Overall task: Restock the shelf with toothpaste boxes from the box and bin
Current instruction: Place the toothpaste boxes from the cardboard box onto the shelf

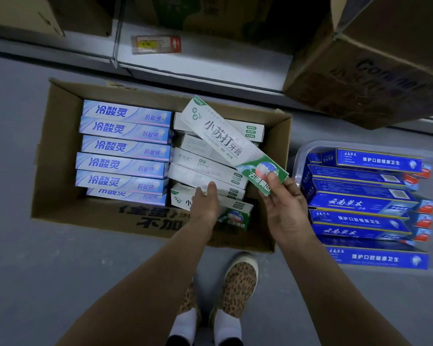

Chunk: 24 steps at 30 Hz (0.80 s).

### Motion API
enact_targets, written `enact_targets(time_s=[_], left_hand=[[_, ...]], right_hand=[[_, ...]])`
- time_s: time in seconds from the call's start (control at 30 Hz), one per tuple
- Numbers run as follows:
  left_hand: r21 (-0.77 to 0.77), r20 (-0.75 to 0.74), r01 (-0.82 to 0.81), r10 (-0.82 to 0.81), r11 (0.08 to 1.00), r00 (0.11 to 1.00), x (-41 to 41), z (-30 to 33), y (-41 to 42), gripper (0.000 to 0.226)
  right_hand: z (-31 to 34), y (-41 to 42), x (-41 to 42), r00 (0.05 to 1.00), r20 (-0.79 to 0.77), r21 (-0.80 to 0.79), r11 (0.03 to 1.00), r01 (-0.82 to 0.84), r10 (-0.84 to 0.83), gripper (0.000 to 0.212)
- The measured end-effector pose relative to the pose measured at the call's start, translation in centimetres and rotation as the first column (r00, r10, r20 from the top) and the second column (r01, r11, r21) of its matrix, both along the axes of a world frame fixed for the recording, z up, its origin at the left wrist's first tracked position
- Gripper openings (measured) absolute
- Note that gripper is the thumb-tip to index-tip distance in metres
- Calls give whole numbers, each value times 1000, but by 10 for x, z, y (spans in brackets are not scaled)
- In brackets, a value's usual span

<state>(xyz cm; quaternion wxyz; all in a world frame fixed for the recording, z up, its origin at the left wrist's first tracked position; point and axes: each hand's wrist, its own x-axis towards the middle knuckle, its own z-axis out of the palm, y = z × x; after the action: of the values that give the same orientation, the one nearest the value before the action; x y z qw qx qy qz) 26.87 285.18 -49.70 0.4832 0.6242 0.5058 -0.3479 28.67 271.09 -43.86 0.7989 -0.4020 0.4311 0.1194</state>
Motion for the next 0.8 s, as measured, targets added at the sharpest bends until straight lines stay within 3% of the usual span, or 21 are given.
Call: enact_targets(time_s=[0.17, 0.23, 0.3, 0.37, 0.43, 0.53, 0.67, 0.8], left_hand=[[151, 67, -92, 83, 984, 994, -10, -9, 8, 72], [179, 49, 5, -14, 984, 999, -11, -12, 9, 82], [238, 42, 206, -222, 949, 974, -14, -19, 10, 88], [305, 54, 451, -488, 839, 871, -18, -28, 11, 87], [302, 81, 601, -648, 740, 757, -21, -33, 12, 82], [230, 122, 696, -730, 680, 672, -23, -35, 12, 74], [224, 116, 831, -860, 509, 496, -25, -35, 15, 76], [197, 104, 875, -897, 443, 430, -23, -36, 18, 88]], right_hand=[[3, 4, 3, 1000, -5, 28, 999, 16, -16, 27], [2, 6, 6, 1000, 3, 25, 999, 23, -23, 35], [0, 7, 8, 999, 4, 27, 999, 32, -32, 42], [-2, 6, 10, 1000, 13, 28, 999, 25, -25, 41], [-4, 5, 10, 1000, 21, 23, 1000, 14, -15, 35], [-6, 5, 10, 1000, 20, 14, 1000, 15, -15, 29], [-6, 8, 7, 1000, 28, 21, 1000, 9, -10, 25], [-6, 9, 7, 1000, 18, 18, 1000, 11, -11, 27]])
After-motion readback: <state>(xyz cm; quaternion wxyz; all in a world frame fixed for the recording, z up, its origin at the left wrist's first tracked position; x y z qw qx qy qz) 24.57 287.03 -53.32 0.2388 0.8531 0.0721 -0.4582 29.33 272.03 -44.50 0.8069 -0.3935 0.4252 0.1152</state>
